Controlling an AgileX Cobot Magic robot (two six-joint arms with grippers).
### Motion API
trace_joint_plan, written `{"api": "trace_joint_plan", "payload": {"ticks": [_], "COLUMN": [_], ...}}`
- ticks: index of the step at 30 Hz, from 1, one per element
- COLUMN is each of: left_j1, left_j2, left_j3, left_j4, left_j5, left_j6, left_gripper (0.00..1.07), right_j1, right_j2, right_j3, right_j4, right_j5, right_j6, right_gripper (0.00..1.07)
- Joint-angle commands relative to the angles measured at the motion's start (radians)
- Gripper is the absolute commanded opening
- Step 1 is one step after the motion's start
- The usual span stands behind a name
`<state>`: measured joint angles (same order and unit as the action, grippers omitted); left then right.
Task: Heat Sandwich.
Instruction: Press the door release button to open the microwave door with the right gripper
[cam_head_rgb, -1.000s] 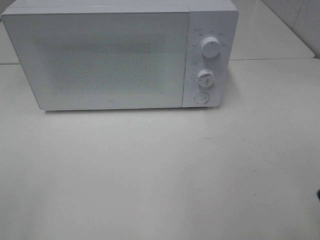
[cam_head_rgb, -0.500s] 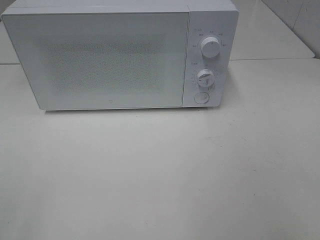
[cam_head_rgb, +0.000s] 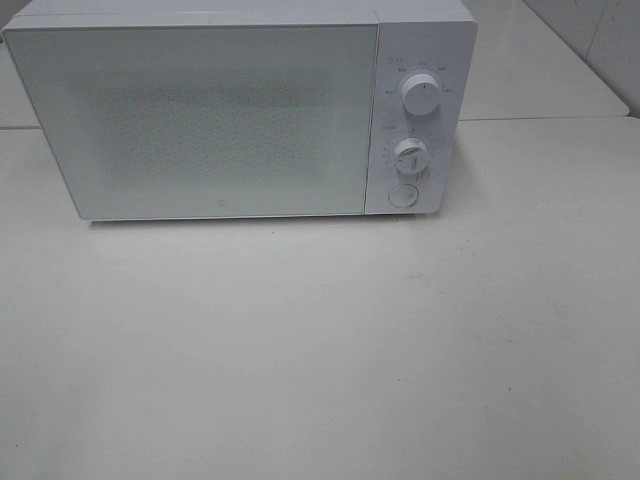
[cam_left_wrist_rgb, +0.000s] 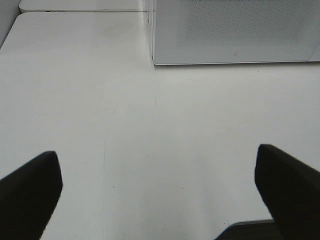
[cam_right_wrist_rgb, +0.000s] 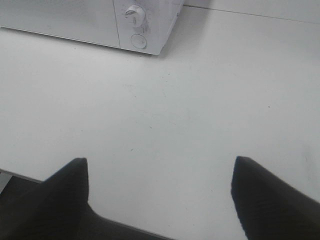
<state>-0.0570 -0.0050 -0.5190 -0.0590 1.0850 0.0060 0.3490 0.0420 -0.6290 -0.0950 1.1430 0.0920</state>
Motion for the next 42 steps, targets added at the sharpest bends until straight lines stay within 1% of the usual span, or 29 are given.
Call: {"api": "trace_joint_plan", "payload": {"ticks": [1,3,4,12,13,14,15,32,37,39,42], "left_j1": [0.002,0.002,0.002,0.002,0.002,0.002,0.002,0.002,0.002,0.002,0.002], "left_j2": [-0.016,-0.016,-0.016,-0.016,-0.016,-0.016,-0.016,-0.016,-0.016,-0.016,-0.016], "left_j3": [0.003,0.003,0.003,0.003,0.003,0.003,0.003,0.003,0.003,0.003,0.003], "left_j4": [-0.001,-0.001,-0.001,-0.001,-0.001,-0.001,-0.001,-0.001,-0.001,-0.001,-0.001], "left_j5": [-0.011,-0.011,-0.011,-0.011,-0.011,-0.011,-0.011,-0.011,-0.011,-0.011,-0.011], "left_j6": [-0.006,-0.006,-0.006,-0.006,-0.006,-0.006,-0.006,-0.006,-0.006,-0.006,-0.006], "left_gripper": [0.98,0.98,0.98,0.98,0.98,0.98,0.98,0.98,0.98,0.98,0.98], "right_j1": [-0.045,-0.071,-0.102,-0.152,-0.162,-0.177,-0.182,-0.183,-0.183,-0.183,-0.183], "right_j2": [-0.039,-0.066,-0.074,-0.074,-0.074,-0.074,-0.074,-0.074,-0.067,-0.038,-0.009], "right_j3": [0.047,0.074,0.082,0.095,0.100,0.127,0.131,0.129,0.101,0.079,0.073], "right_j4": [0.000,0.000,-0.001,0.003,0.003,0.004,0.006,0.008,0.023,0.027,0.026], "right_j5": [-0.004,-0.004,-0.008,-0.084,-0.103,-0.151,-0.149,-0.149,-0.156,-0.163,-0.177], "right_j6": [0.011,0.011,0.012,0.013,0.013,0.013,0.007,0.006,0.008,0.015,0.015], "right_gripper": [0.76,0.76,0.76,0.76,0.76,0.76,0.76,0.76,0.76,0.76,0.76]}}
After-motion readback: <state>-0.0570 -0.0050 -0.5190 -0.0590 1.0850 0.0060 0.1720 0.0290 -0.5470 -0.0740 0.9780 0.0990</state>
